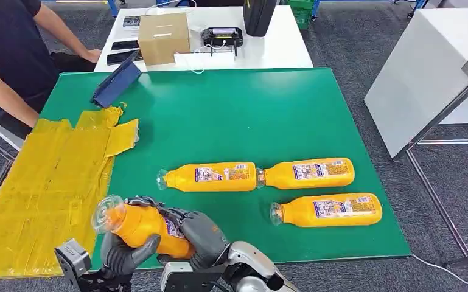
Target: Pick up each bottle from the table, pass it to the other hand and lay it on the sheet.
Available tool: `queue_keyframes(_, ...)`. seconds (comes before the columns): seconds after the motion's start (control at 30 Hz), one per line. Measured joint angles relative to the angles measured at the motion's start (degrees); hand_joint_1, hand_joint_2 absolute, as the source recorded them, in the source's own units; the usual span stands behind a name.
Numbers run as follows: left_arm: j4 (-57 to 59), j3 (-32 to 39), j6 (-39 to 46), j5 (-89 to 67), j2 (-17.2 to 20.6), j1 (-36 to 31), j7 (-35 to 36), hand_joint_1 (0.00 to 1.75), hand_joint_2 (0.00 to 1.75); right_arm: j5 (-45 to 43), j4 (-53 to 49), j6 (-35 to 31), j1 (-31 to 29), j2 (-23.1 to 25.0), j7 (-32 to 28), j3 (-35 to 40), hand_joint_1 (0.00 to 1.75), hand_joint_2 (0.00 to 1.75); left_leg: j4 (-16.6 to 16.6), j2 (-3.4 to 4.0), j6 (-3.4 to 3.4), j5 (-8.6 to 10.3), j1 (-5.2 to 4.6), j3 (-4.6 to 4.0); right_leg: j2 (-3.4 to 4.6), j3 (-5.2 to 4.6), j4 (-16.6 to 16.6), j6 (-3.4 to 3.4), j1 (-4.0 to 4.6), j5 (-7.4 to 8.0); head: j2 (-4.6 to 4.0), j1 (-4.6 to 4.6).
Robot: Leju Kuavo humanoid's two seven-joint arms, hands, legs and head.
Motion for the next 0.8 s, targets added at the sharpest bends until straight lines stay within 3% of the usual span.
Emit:
queue_keyframes(0.2, 0.5, 0.3, -0.4, 0.8, 0.0, 0.1, -0.3, 1.75, 1.75, 0.0, 0.6, 0.0, -0.3, 0.0, 0.0, 0.4, 1.75, 1.75, 0.0, 0.0, 0.0, 0.0, 0.0, 0.0, 0.0, 0.0, 0.0, 0.0, 0.0, 0.0, 0.0, 0.0)
queue_keyframes(0.23, 0.6, 0.3, -0.4, 1.0, 0.0, 0.1, -0.4, 1.75, 1.75, 0.1, 0.7, -0.2, -0.3, 0.0, 0.1, 0.4, 0.42, 1.75, 0.0, 0.0, 0.0, 0.0, 0.0, -0.01, 0.0, -0.01, 0.0, 0.0, 0.0, 0.0, 0.0, 0.0)
queue_keyframes(0.27, 0.7, 0.4, -0.4, 1.2, 0.0, 0.1, -0.4, 1.75, 1.75, 0.2, 0.7, -0.4, -0.3, 0.0, 0.2, 0.4, 0.0, 1.75, 0.0, 0.0, 0.0, 0.0, 0.0, -0.01, 0.0, -0.01, 0.0, 0.0, 0.0, 0.0, 0.0, -0.02)
queue_keyframes(0.3, 0.7, 0.5, -0.4, 1.4, 0.0, 0.1, -0.5, 1.75, 1.75, 0.5, 0.7, -0.9, -0.3, 0.0, 0.3, 0.4, 0.0, 0.0, 0.0, 0.0, 0.0, 0.0, 0.0, -0.01, 0.0, -0.01, 0.0, 0.0, 0.0, 0.0, 0.0, 0.0)
queue_keyframes(0.47, 0.4, 0.9, 3.6, -3.2, -0.4, 0.0, -1.3, 1.75, 1.75, 4.2, 0.0, -5.9, 2.5, -0.4, 1.7, -0.1, 0.0, 0.0, 0.0, -0.01, 0.0, 0.0, 0.0, -0.04, -0.01, -0.05, 0.0, 0.0, 0.0, 0.0, 0.0, -0.02)
queue_keyframes(0.8, -5.2, 5.4, 14.5, -16.5, -1.5, -0.4, -3.2, 1.75, 1.75, 10.3, -10.7, -10.9, 13.8, -5.4, 5.2, -8.7, 0.0, 0.0, 0.0, -0.06, 0.0, -0.01, -0.01, -0.13, -0.05, -0.07, 0.0, 0.0, -0.01, 0.0, 0.0, 0.0)
